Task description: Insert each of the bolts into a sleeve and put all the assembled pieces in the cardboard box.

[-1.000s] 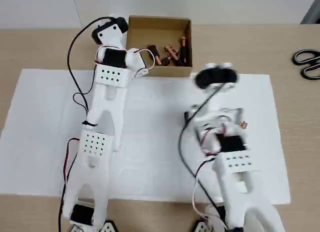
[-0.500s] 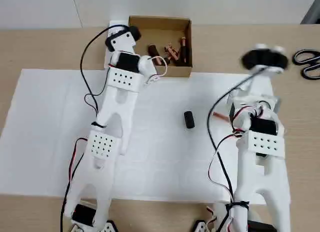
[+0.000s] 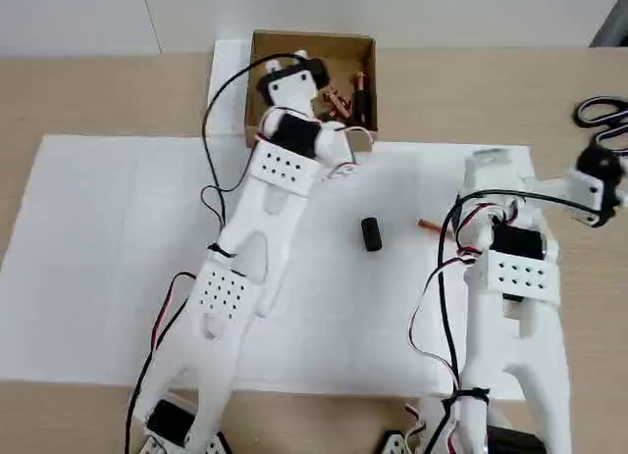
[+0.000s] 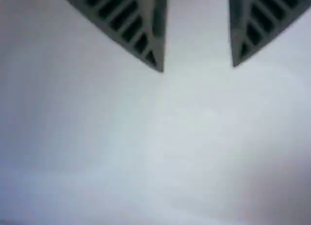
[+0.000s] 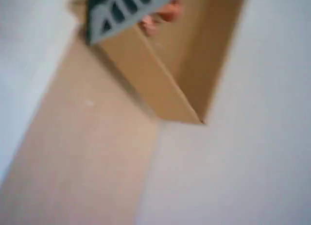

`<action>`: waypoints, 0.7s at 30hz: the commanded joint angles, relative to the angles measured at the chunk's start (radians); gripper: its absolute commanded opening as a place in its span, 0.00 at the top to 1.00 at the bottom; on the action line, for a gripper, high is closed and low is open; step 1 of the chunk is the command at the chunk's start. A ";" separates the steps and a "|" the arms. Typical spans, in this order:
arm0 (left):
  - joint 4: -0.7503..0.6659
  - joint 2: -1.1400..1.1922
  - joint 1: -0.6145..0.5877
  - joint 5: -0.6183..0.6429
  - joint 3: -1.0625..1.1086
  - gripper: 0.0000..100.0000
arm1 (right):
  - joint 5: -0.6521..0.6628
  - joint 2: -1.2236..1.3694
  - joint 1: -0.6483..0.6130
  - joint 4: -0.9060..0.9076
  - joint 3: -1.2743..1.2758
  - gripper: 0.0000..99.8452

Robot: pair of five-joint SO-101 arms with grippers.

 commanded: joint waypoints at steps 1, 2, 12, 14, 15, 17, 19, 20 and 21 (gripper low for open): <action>0.017 -0.149 0.023 0.008 -0.008 0.91 | -0.063 0.021 0.005 -0.058 -0.058 0.62; 0.017 -0.172 0.025 0.008 -0.008 0.91 | -0.080 0.025 0.002 -0.058 -0.057 0.62; 0.018 -0.295 0.026 0.114 0.031 0.91 | -0.322 0.084 -0.073 -0.179 0.031 0.62; 0.018 -0.296 0.034 0.129 0.048 0.91 | -0.330 0.085 -0.081 -0.223 0.057 0.62; 0.018 -0.296 0.041 0.129 0.048 0.91 | -0.331 0.084 -0.079 -0.249 0.063 0.62; 0.018 -0.296 0.058 0.141 0.050 0.91 | -0.368 0.088 -0.077 -0.289 0.066 0.62; 0.018 -0.293 0.063 0.167 0.050 0.91 | -0.362 0.093 -0.062 -0.306 0.072 0.62; 0.018 -0.295 0.063 0.175 0.050 0.91 | -0.351 0.093 -0.058 -0.306 0.083 0.62; 0.018 -0.296 0.063 0.176 0.050 0.91 | -0.348 0.094 -0.058 -0.312 0.110 0.62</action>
